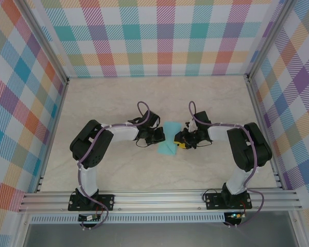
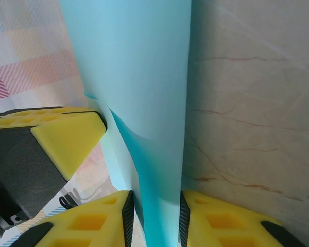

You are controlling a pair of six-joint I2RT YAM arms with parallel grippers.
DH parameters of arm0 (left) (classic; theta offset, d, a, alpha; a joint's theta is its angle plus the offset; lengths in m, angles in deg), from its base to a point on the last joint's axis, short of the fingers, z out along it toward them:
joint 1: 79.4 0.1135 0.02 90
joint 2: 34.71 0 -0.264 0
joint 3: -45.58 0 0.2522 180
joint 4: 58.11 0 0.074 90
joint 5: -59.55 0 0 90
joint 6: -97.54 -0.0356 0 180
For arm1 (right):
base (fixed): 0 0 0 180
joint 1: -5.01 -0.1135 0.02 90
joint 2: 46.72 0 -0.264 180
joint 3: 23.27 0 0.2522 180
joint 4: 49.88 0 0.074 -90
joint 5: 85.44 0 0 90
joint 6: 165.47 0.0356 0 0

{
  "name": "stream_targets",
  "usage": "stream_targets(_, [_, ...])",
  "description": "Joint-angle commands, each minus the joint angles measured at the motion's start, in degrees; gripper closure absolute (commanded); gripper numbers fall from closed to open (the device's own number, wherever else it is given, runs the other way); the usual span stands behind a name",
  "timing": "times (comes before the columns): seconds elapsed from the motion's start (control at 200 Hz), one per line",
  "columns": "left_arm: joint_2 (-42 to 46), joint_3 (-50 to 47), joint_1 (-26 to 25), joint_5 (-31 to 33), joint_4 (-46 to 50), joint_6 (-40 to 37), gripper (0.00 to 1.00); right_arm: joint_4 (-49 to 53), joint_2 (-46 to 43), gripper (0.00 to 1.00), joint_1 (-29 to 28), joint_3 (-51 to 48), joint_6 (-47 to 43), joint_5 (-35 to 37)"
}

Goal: Fold a paper plane with a square sheet of paper (pick it up from the middle)
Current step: Turn over the paper at the center of the table.

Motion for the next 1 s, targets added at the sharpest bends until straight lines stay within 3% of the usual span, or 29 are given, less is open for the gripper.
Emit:
stream_targets(0.0, [-1.4, -0.6, 0.4, 0.6, 2.7, -0.2, 0.95, -1.5, 0.5, 0.7, -0.3, 0.2, 0.2, -1.8])
stream_targets(0.315, [2.8, -0.2, 0.4, -3.2, -1.7, 2.3, 0.88, -1.7, 0.1, 0.82, -0.3, 0.3, -1.3, -2.8])
stream_targets(0.445, [8.2, -1.7, 0.4, 0.0, -0.5, 2.3, 0.8, 0.2, -1.6, 0.87, -0.3, 1.0, -3.0, -2.7])
stream_targets(0.625, [16.2, -4.7, 0.4, 5.1, 1.9, 2.0, 0.78, 8.0, -6.4, 0.92, -0.4, 3.4, -7.3, 0.3])
stream_targets(0.835, [25.5, -9.6, 0.4, 13.1, 3.9, 2.8, 0.75, 26.3, -13.9, 0.93, -0.6, 9.0, -13.4, 13.1])
stream_targets(0.995, [32.1, -14.1, 0.7, 18.5, 3.7, 4.3, 0.71, 45.6, -18.4, 0.93, -4.1, 17.1, -16.5, 34.1])
